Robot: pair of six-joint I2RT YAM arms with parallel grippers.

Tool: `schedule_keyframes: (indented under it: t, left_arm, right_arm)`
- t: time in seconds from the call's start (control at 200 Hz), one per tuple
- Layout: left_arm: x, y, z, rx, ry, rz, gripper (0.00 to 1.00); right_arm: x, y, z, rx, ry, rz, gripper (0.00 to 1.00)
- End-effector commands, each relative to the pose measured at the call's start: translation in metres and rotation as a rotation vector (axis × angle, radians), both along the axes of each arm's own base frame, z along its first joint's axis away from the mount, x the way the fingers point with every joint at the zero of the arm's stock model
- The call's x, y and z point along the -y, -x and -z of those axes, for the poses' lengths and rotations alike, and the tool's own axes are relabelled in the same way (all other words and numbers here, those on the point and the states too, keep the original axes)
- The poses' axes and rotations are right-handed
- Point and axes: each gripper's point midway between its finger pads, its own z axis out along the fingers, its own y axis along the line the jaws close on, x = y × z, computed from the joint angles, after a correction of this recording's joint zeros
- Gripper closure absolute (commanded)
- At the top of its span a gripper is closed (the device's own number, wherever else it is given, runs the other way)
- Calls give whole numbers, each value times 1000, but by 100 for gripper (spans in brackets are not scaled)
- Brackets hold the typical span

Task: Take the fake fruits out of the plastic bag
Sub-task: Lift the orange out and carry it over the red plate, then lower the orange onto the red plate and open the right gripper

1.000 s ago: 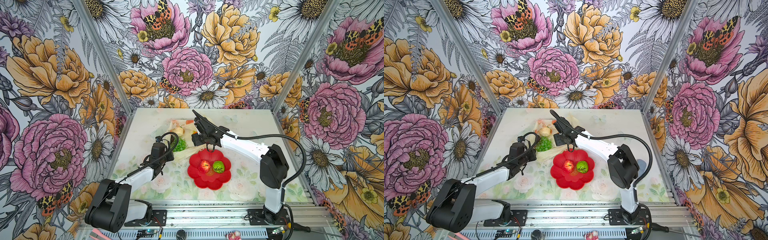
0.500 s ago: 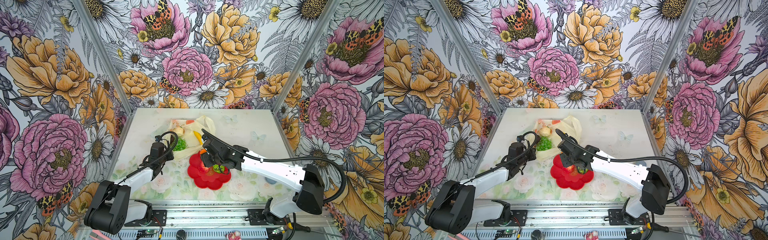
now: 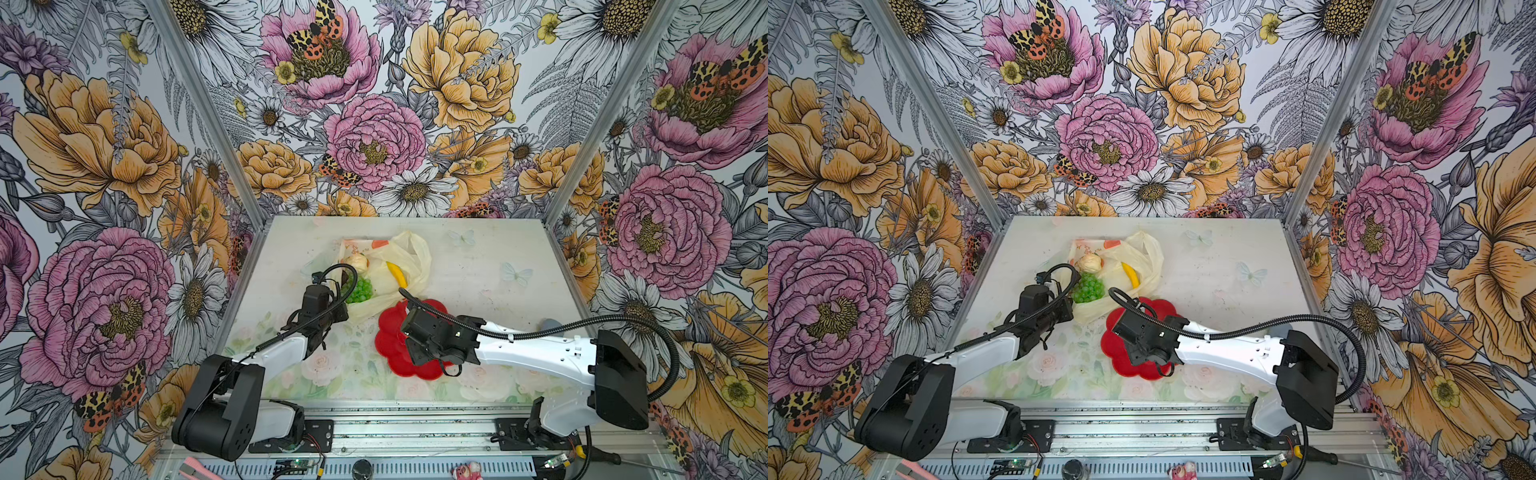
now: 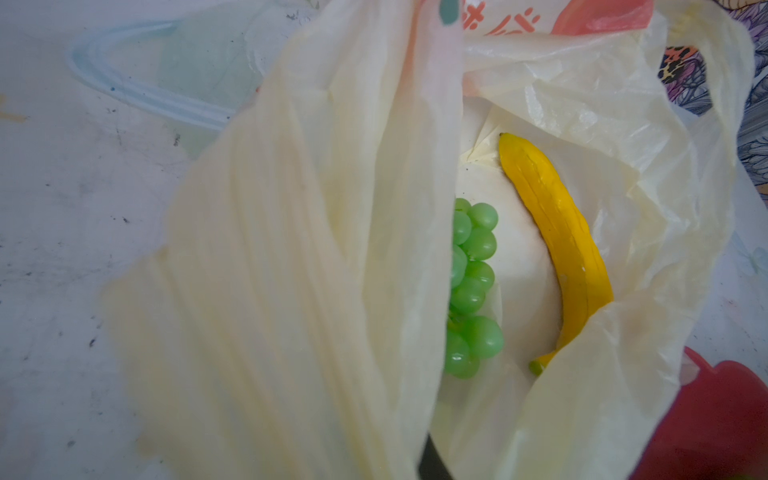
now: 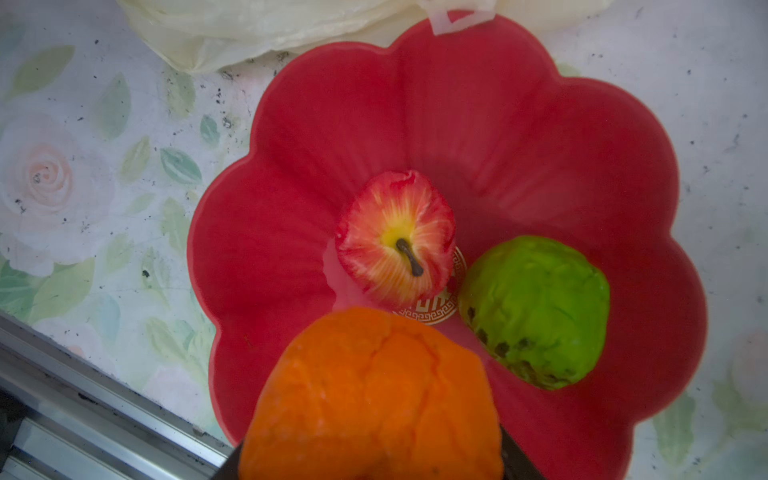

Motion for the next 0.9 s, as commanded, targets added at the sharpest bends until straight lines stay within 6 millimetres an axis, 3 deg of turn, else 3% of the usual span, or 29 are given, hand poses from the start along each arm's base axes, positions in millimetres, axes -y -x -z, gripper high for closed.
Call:
schedule_keyframes:
  t: [0.0, 0.175, 0.405, 0.591, 0.891]
  left_arm:
    - [3, -8, -12, 37, 7, 23, 84]
    - [3, -8, -13, 38, 8, 22, 84]
    - [3, -9, -11, 32, 7, 23, 84]
    - [1, -7, -14, 47, 6, 15, 84]
    - [4, -8, -11, 33, 1, 23, 84]
  right_arm:
    - [5, -1, 2, 10, -11, 61, 41]
    - [15, 3, 23, -9, 25, 101, 39]
    - [9, -2, 33, -2, 30, 107, 39]
    - [9, -2, 58, -14, 63, 123, 38]
    - [5, -14, 62, 39, 67, 158, 37]
